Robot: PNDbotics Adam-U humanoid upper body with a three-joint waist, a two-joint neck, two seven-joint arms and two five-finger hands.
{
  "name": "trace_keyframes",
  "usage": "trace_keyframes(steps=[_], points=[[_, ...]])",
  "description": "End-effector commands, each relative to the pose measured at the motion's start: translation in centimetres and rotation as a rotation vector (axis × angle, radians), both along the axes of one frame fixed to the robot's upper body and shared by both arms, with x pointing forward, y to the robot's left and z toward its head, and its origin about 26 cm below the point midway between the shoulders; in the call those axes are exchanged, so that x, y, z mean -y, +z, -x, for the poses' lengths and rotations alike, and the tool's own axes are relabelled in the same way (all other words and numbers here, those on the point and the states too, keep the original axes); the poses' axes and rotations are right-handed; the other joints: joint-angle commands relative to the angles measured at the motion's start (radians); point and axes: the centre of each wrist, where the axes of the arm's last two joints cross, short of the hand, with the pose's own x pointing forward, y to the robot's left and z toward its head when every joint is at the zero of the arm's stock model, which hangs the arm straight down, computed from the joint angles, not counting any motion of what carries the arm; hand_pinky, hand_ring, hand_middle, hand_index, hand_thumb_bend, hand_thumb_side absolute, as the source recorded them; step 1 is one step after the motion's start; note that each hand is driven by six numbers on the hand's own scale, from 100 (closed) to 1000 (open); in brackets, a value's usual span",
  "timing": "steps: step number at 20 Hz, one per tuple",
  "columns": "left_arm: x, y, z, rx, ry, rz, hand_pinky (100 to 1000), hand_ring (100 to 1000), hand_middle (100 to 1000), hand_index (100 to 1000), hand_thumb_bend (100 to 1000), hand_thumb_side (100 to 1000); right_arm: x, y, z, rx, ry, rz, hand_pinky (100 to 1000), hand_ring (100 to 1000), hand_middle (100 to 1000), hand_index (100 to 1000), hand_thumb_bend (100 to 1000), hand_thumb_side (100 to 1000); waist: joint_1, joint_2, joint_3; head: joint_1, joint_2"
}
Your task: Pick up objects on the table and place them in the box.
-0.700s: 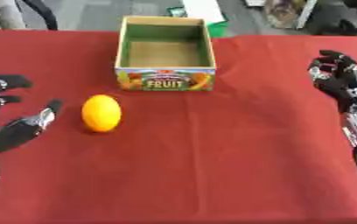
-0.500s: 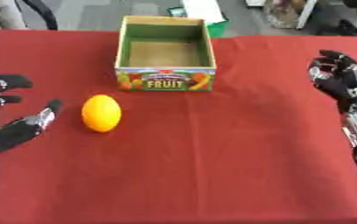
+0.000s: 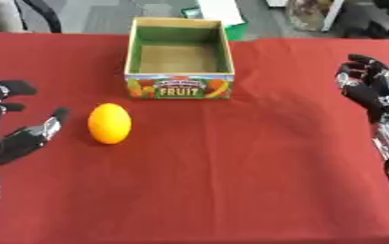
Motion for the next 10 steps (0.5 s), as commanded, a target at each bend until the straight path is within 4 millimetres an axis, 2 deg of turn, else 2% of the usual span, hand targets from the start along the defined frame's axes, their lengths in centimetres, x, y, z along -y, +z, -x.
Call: trace_keyframes(steps=[1,10], points=[[-0.2,0.8,-0.6,0.016,0.000,-0.042,722,826,730,662,579,281,0.2,1.4,-0.2,0.036,0.006,0.020,648,754,676,797,100,100,0.000,-0.015,-0.003,0.000,0.007],[1.5,-1.2,-3.6,-0.067,-0.021,-0.135,719,826,729,663,590,287,-0.1,1.3,-0.2,0.032,0.017,0.019,648,754,676,798,100,100,-0.002,-0.017,-0.016,0.007,0.006]])
